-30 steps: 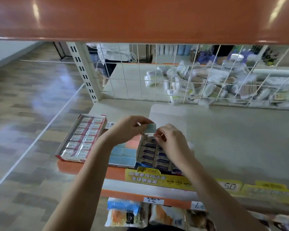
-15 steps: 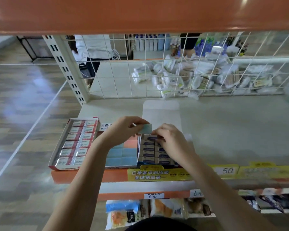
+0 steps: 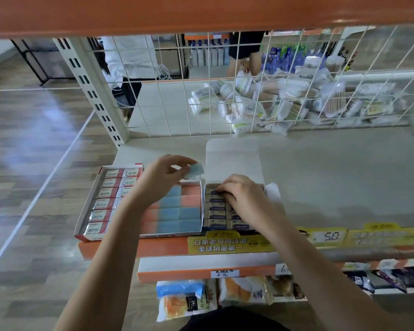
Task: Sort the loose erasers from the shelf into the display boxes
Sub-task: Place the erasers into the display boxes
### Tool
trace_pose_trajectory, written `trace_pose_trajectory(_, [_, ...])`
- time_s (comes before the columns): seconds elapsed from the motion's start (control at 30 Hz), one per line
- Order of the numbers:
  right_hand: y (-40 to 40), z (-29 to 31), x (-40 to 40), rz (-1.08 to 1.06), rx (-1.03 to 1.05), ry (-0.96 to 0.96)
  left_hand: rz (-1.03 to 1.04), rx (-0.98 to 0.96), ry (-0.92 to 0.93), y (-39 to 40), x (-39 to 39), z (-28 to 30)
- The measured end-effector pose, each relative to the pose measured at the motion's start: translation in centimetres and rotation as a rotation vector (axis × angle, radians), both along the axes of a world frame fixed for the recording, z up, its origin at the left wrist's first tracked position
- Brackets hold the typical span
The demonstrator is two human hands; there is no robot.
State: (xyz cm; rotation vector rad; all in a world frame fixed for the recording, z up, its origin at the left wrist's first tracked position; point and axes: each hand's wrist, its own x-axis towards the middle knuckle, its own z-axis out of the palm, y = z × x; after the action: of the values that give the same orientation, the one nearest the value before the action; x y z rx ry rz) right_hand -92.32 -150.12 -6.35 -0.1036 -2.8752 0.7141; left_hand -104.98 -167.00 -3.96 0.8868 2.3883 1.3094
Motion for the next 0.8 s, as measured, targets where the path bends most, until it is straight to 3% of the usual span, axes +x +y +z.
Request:
trace_pose_trajectory(0.23, [0.2, 0.6, -0.6, -0.032, -0.022, 0.054, -0.033, -0.278, 0.163, -1.3, -0.4, -1.3])
trace_pose_trajectory(0.5, [-0.5, 0.6, -1.4, -0.035, -0.028, 0.088, 0.009, -0.307, 0.266, -0.4, 0.3, -1.7])
trace_pose_trajectory(0.8, [-0.5, 0.2, -1.9, -0.062, -0.010, 0.097, 0.006, -0.252, 0.620, -0.3, 1.3, -3.2])
